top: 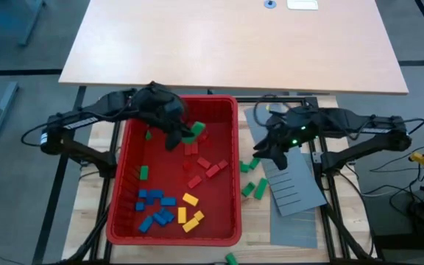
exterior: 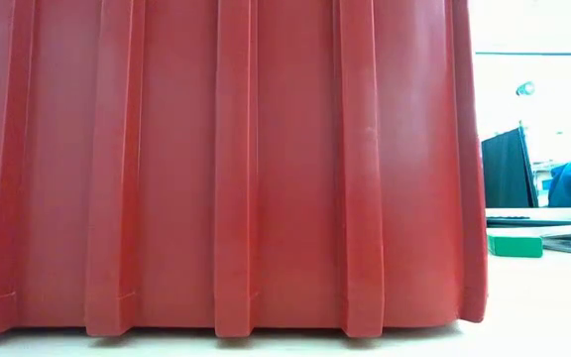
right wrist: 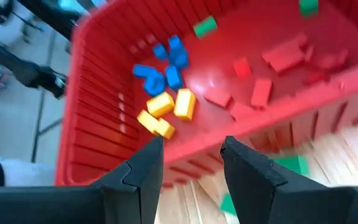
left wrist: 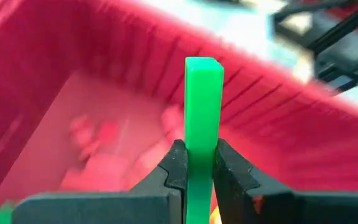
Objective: Sort blocks
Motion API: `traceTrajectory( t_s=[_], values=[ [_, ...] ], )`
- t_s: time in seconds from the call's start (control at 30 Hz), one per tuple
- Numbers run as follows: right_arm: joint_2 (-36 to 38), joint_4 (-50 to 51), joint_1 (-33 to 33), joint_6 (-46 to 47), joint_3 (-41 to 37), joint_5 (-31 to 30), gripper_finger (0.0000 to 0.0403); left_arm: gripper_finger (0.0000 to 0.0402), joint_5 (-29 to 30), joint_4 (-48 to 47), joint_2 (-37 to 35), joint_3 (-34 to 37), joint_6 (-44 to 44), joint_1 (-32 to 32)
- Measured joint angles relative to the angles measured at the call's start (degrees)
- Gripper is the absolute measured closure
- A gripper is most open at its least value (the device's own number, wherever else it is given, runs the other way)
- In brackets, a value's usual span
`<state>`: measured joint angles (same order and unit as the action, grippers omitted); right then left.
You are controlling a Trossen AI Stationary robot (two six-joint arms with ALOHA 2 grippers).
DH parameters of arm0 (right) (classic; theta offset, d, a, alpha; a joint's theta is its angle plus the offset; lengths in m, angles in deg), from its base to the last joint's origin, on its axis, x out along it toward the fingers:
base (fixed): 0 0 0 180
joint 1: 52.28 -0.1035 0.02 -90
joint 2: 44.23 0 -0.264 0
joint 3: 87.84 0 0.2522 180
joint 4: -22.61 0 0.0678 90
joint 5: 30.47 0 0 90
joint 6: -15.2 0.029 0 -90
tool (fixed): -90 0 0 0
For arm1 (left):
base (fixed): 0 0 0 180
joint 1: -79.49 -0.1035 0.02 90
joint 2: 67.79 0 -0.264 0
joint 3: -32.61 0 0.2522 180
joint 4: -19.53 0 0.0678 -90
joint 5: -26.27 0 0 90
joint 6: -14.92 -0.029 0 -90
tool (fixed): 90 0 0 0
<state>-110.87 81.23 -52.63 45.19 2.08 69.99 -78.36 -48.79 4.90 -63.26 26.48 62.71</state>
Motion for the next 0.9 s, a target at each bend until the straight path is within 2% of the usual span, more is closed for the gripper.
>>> traceTrajectory(
  t_s=[0.13, 0.3, 0.6, 0.9],
  values=[
    [2.73, -2.23, 0.26, -0.7, 0.46, -0.35, 0.0264, 0.0371, -0.01, 6.8, 4.4, -5.74, 2.6, 5.48],
    [6.74, -3.31, 0.27, -1.56, 1.39, -3.32, 0.0275, 0.0371, -1.49, 13.53, 13.57, -12.13, 2.79, 10.11],
    [12.16, -3.43, 0.27, -1.51, 1.44, -6.02, 0.0292, 0.0371, -9.69, 18.61, 30.4, -23.53, 2.87, 12.32],
    [12.95, -3.17, 0.27, -2.2, 1.42, -6.04, 0.0291, 0.0363, -13.83, 19.67, 39.72, -31.37, 5.36, 12.62]
  ],
)
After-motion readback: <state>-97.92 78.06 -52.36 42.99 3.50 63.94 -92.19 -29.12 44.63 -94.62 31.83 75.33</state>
